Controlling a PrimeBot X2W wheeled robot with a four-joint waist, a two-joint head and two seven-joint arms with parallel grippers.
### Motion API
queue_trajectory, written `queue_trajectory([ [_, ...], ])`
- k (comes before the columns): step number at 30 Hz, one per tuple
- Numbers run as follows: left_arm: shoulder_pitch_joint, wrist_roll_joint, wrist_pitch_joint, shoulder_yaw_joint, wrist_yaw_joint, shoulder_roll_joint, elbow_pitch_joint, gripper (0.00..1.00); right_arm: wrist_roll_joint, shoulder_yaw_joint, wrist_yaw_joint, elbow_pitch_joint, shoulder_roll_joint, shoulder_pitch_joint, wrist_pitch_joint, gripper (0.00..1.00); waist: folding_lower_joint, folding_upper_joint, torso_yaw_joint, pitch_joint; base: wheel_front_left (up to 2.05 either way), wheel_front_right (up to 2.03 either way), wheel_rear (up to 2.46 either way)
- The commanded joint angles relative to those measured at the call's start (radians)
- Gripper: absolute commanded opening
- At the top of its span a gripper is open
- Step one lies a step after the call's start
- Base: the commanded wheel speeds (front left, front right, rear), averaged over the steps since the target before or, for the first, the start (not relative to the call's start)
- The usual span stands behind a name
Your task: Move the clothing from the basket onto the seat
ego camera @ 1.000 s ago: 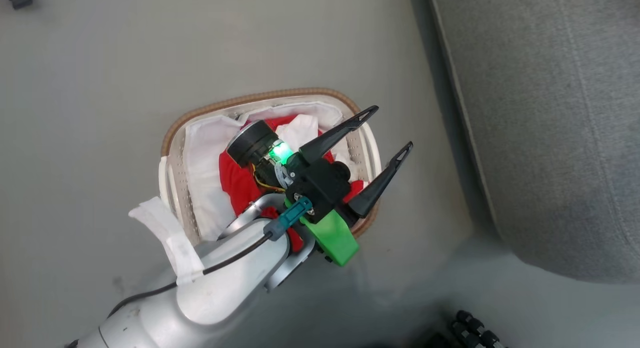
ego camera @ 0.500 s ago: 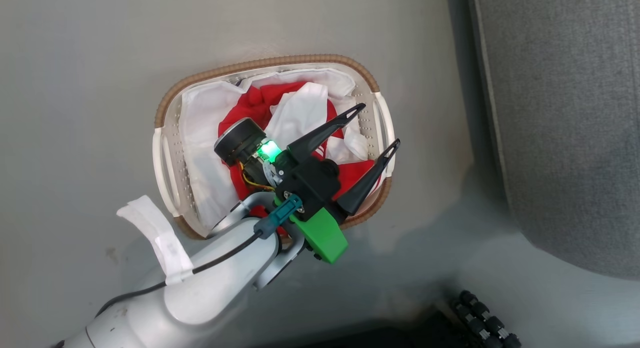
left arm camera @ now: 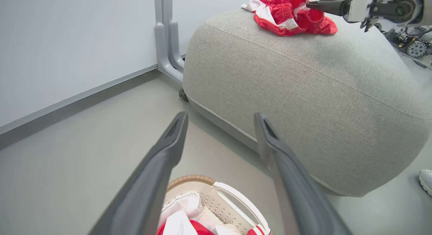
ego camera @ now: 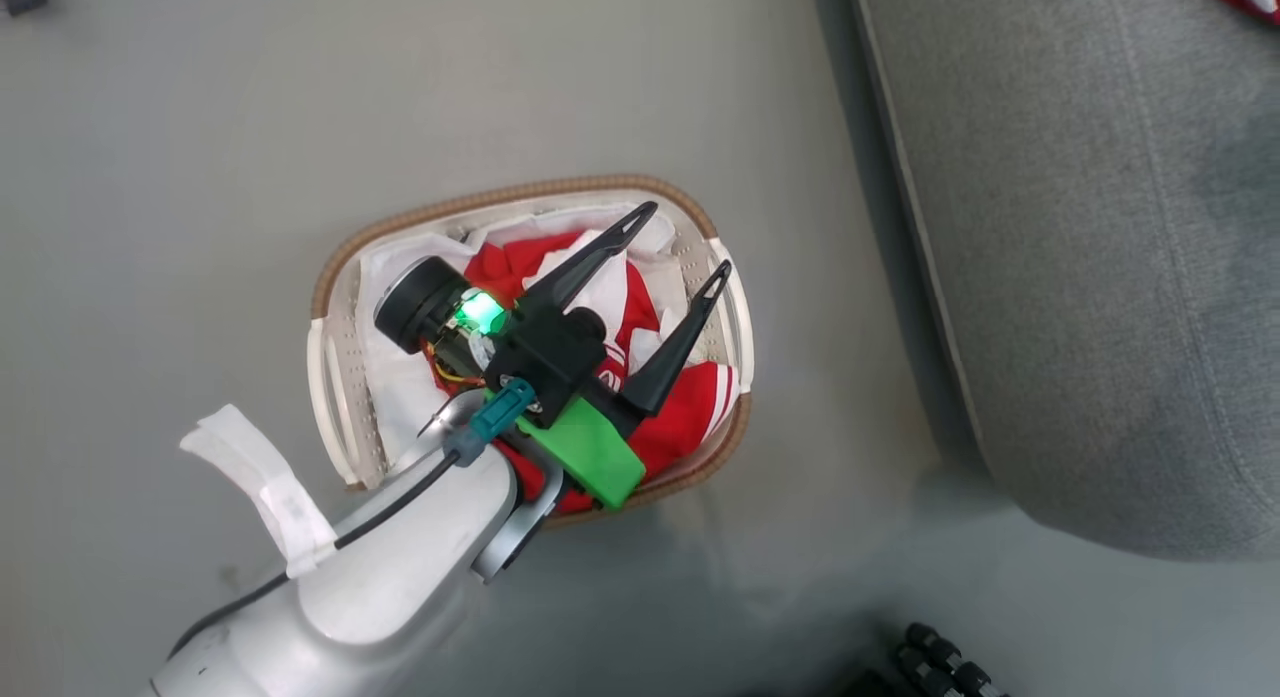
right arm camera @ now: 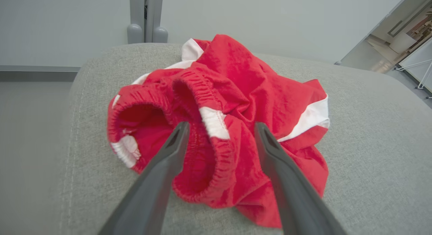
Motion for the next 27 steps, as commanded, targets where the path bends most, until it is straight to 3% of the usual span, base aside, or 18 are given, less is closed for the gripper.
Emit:
queue_trajectory([
  [1,0.019,-0.007,-0.01,0.009,0.007,-0.001,0.007,1.0,0.003,0.0,-0.001,-0.019,-0.002,0.032,-0.007,1.0,-0.0001,-0.0001,0.001,-0.063,0.0,0.0,0.0],
  [13,0.135,-0.06,-0.04,0.126,0.034,-0.041,0.068,1.0,-0.034,0.01,-0.001,-0.197,0.032,0.108,0.024,1.0,-0.0001,-0.0001,0.069,-0.278,0.0,0.0,0.0],
  [27,0.436,-0.007,-0.039,0.469,0.051,-0.05,0.049,1.0,-0.114,-0.005,-0.001,-0.305,0.266,0.339,-0.001,1.0,-0.0001,-0.0001,0.172,-0.464,0.0,0.0,0.0],
])
